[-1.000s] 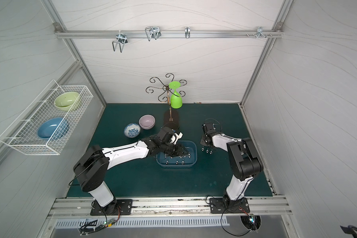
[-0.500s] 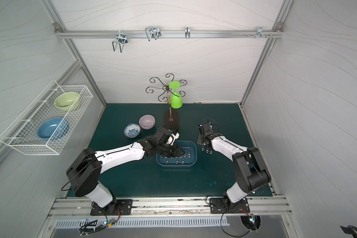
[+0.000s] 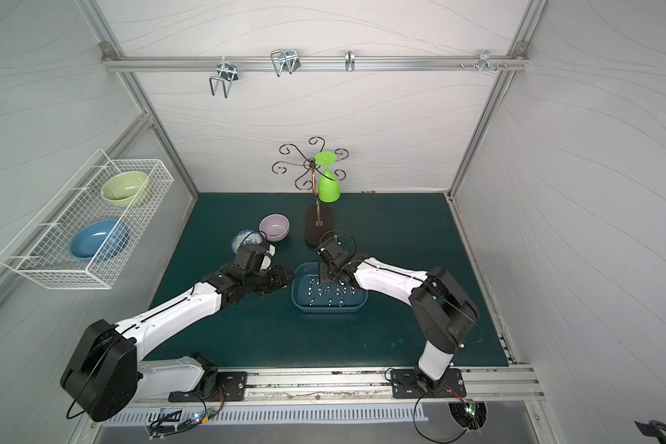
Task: Take out the wing nut from the storage box
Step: Place the wing nut at the center of the board, then pick up the wing nut from the storage box.
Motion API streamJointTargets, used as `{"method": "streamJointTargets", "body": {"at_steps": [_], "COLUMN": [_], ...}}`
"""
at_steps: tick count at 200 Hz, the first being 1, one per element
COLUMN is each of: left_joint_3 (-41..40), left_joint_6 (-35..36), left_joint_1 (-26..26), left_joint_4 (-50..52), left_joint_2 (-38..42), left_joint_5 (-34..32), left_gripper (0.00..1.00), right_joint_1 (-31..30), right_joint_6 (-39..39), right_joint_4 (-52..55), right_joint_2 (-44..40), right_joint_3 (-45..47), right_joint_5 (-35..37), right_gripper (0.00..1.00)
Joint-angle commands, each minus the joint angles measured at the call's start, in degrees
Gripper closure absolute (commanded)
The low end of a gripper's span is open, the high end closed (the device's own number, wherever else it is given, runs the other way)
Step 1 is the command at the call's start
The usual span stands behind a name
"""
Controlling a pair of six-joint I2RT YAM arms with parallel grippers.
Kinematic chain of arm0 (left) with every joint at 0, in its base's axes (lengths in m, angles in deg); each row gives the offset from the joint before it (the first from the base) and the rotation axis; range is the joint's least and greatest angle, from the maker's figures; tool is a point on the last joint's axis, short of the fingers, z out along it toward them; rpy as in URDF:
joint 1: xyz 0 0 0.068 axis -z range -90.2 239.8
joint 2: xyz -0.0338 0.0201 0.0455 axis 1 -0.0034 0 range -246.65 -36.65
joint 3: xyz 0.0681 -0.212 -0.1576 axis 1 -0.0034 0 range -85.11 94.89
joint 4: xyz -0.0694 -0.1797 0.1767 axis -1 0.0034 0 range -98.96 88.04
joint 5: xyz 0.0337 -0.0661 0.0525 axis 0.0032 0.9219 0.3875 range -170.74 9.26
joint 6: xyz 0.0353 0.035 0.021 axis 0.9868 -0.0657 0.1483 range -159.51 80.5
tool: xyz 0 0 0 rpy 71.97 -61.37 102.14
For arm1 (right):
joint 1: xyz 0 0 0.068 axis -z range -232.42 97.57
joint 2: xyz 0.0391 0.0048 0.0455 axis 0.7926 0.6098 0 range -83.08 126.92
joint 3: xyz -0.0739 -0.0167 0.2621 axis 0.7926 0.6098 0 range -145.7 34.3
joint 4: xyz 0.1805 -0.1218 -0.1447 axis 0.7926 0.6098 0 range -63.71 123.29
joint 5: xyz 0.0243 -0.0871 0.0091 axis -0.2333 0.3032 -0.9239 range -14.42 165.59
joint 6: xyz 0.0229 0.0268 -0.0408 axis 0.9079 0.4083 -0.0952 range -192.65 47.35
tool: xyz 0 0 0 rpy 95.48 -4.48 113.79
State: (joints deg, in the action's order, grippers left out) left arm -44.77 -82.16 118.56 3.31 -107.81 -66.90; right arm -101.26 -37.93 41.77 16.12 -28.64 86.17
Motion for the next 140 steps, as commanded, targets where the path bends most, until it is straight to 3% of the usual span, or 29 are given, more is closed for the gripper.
{"method": "streamJointTargets", "body": {"at_steps": [1,140], "left_joint_3": [-1.2,-2.13], "left_joint_6": [0.03,1.2], "left_joint_1": [-0.19,-0.32], "left_joint_4": [0.51,0.6], "left_joint_2": [3.14,3.7], "left_joint_5": [-2.12,-0.88], "left_gripper": [0.55,0.55], "right_joint_1": [-0.64,-1.29], "right_joint_6": [2.17,2.88], "right_joint_4": [-0.84,-0.14], "right_joint_2": [2.67,10.67], "right_joint_3": [-2.15,-6.84], "right_joint_5": [-1.5,-1.08], "right_gripper": [0.64,0.67]}}
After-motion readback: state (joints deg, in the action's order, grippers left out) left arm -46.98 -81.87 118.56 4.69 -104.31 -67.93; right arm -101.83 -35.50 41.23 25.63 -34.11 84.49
